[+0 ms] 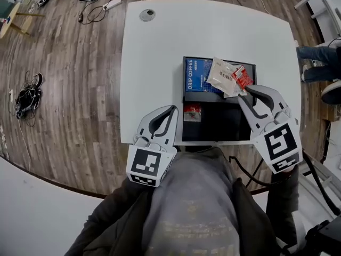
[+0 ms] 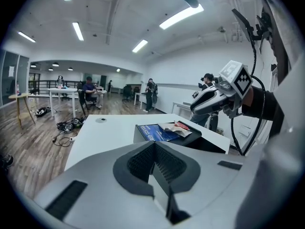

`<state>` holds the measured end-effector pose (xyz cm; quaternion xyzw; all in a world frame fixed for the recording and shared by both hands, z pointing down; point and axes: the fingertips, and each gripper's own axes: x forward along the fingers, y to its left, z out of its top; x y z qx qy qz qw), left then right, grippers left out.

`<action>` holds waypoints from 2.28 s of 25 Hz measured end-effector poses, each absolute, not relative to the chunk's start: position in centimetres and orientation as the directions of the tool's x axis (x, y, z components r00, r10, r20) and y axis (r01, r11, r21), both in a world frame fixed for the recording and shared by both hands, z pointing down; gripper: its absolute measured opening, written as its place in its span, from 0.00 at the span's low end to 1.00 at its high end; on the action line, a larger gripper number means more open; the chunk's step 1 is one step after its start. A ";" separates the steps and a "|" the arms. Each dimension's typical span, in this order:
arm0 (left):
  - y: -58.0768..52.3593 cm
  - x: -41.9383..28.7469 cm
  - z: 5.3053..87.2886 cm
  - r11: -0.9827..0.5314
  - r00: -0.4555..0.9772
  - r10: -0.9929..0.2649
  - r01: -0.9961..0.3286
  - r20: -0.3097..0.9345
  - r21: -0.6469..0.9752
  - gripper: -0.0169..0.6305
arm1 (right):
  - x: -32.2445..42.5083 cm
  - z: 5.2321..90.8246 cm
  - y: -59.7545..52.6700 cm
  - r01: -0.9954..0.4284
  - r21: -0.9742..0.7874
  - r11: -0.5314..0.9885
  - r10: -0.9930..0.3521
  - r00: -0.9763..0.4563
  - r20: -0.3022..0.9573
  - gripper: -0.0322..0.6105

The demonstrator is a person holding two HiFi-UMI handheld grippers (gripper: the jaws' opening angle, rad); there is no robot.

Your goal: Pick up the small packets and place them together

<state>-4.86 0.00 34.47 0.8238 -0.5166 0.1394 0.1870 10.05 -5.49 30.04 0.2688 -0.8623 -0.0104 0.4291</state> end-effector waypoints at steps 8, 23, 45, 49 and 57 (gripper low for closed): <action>2.3 -5.8 34.1 -0.383 0.413 -0.806 -0.910 0.423 0.159 0.03 | 4.3 37.7 3.1 -0.258 0.003 0.966 -0.151 -0.554 0.819 0.18; 2.6 -8.3 36.5 -0.306 0.353 -0.800 -0.936 0.484 0.176 0.03 | 2.0 46.0 3.9 -0.133 -0.008 0.991 -0.048 -0.412 0.910 0.25; 2.5 -8.6 37.1 -0.301 0.355 -0.792 -0.935 0.496 0.188 0.03 | 2.1 46.0 3.7 -0.200 -0.023 0.980 -0.068 -0.433 0.899 0.05; 2.7 -8.3 37.0 -0.311 0.364 -0.791 -0.931 0.491 0.189 0.03 | 2.5 44.7 4.6 -0.202 -0.067 0.977 -0.035 -0.461 0.886 0.05; 2.6 -7.7 36.8 -0.330 0.379 -0.789 -0.925 0.483 0.188 0.03 | 1.9 45.9 3.7 -0.196 -0.002 0.981 -0.084 -0.431 0.898 0.40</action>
